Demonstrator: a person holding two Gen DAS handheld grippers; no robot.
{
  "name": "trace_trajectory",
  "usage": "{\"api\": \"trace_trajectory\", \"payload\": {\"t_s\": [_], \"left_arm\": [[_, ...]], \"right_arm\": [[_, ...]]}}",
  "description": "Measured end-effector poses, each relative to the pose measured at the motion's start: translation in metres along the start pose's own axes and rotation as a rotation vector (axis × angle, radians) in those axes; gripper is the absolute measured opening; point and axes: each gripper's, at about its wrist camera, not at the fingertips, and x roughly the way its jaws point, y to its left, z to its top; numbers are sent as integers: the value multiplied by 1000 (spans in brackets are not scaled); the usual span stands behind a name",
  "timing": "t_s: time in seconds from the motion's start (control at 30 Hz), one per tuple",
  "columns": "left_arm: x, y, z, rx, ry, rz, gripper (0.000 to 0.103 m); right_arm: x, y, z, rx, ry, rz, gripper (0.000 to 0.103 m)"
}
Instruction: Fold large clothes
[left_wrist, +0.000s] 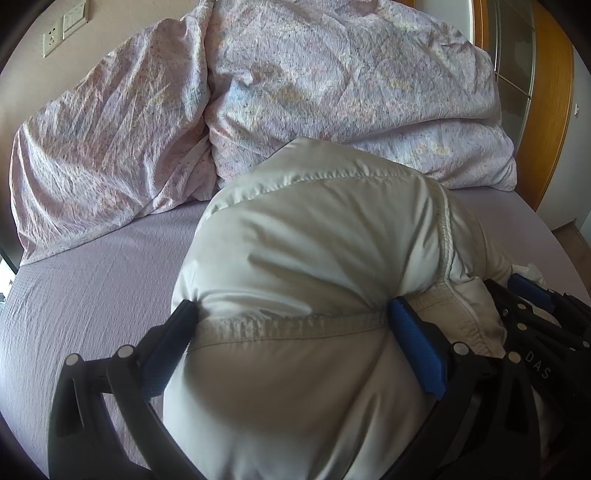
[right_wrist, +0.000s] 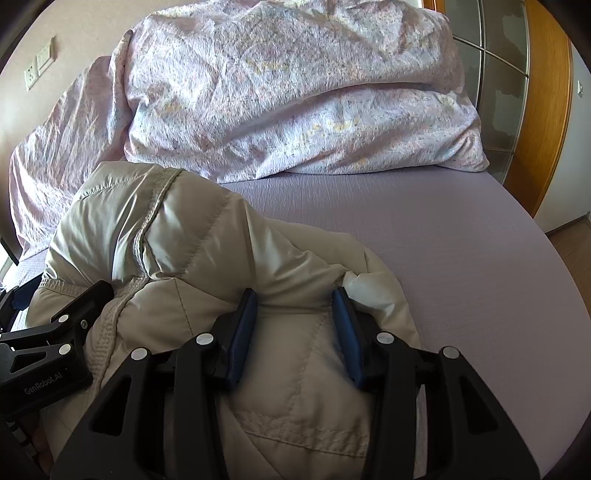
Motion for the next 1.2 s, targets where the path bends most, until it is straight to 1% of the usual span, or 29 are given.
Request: {"api": "trace_trajectory", "payload": {"t_s": [1.2], "left_arm": [[0,-2,-2,-4,-17,10,101]], "right_arm": [[-1,-3,-2,9,-19,3,45]]}}
